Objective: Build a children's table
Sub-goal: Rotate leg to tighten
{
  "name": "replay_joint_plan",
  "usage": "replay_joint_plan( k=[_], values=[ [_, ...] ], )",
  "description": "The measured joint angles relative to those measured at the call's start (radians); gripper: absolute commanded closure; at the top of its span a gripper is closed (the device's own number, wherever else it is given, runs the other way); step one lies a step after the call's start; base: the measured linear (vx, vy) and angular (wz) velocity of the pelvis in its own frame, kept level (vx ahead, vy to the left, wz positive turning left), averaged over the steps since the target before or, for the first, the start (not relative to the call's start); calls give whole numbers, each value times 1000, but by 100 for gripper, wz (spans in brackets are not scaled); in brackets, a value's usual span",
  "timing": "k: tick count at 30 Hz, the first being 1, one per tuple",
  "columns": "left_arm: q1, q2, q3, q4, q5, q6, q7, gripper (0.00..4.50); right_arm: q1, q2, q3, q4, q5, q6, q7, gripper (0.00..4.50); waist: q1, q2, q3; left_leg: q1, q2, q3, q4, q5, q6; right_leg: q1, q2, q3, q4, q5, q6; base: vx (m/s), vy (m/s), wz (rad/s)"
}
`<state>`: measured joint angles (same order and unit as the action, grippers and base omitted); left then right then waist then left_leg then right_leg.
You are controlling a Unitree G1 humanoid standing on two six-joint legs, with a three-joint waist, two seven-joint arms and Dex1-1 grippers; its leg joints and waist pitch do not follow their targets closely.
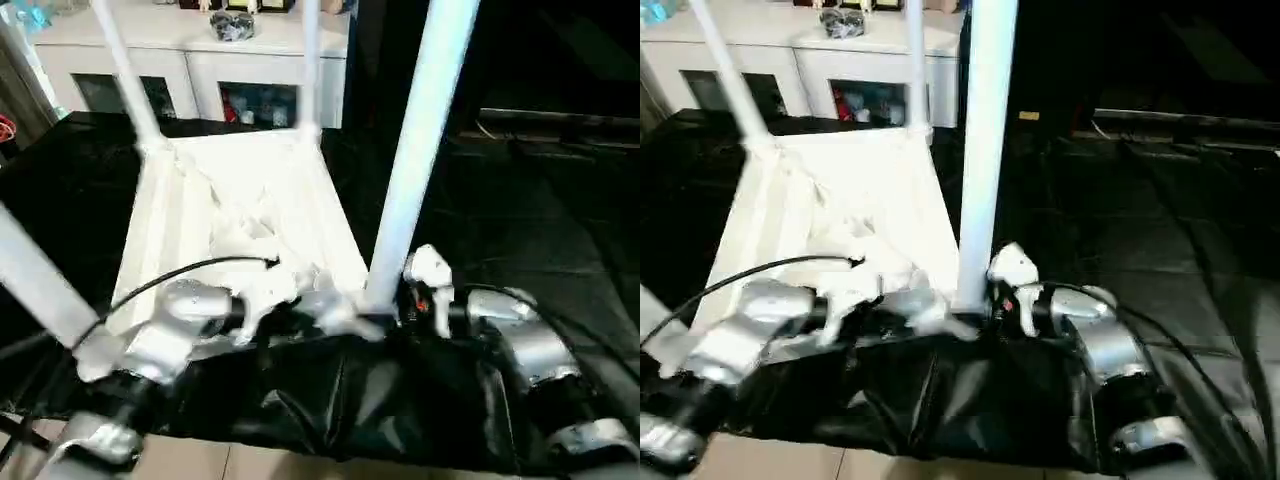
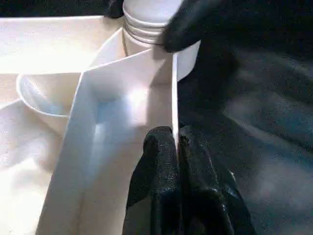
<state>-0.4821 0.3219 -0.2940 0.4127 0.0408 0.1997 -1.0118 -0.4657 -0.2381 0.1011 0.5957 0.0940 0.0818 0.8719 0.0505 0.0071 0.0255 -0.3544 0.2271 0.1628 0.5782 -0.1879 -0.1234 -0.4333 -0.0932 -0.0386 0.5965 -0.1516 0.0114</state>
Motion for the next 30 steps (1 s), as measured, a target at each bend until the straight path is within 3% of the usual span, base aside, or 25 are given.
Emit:
replay_joint_plan(
  k=[6, 10, 12, 15, 19, 23, 27, 30],
  values=[
    [-25, -121, 14, 28, 58, 67, 222, 450, -26, 149, -76, 56, -41, -9, -417, 184, -16, 2, -1, 2, -1, 0, -1, 0, 0, 0, 0, 0, 0, 0, 1, 0, 0, 0],
    [-26, -158, 11, 27, 75, 79, 271, 450, -17, 170, -93, 52, -54, -24, -490, 184, -12, 6, -3, 0, -1, 0, -1, 0, 0, 1, -1, 0, -1, -1, 1, 0, 0, 0],
    [-26, -162, 12, 26, 75, 80, 272, 450, -14, 171, -96, 50, -54, -31, -492, 128, -12, 7, -4, 0, -2, 0, -2, 0, 0, 1, -1, 1, -2, -1, 1, 0, 0, 0],
    [-26, -164, 12, 25, 75, 80, 274, 450, -11, 176, -104, 50, -49, -45, -489, 104, -11, 8, -4, -1, -2, 0, -2, 0, 0, 1, -1, 0, -2, -1, 1, 0, 0, 0],
    [-25, -144, 11, 21, 71, 59, 244, 450, -11, 135, -92, 48, -39, -50, -381, 67, -13, 8, -3, -2, -1, 0, -3, 0, 0, 0, -1, 0, -2, -1, 1, 0, 0, 0],
    [-8, -100, 12, 2, 55, 32, 179, 450, -11, 70, -58, 24, -17, -27, -219, 67, -15, 8, -2, -2, 0, 0, -4, 0, 0, -1, 0, -1, -2, 0, 0, 0, 0, 0],
    [14, -23, 10, -16, 15, -12, 51, 450, -3, -36, 13, -35, -8, -5, 2, 67, -12, 7, -1, -3, 1, 0, -4, 0, 0, -1, 0, -2, -1, 0, 0, 0, 0, 0],
    [15, 13, 3, -16, 0, -37, -22, 450, -2, -65, 24, -50, 10, 7, 97, 67, -12, 5, 0, -4, 0, 0, -3, 0, 0, -1, 0, -1, -2, 1, -1, 0, 0, 0]
  ],
)
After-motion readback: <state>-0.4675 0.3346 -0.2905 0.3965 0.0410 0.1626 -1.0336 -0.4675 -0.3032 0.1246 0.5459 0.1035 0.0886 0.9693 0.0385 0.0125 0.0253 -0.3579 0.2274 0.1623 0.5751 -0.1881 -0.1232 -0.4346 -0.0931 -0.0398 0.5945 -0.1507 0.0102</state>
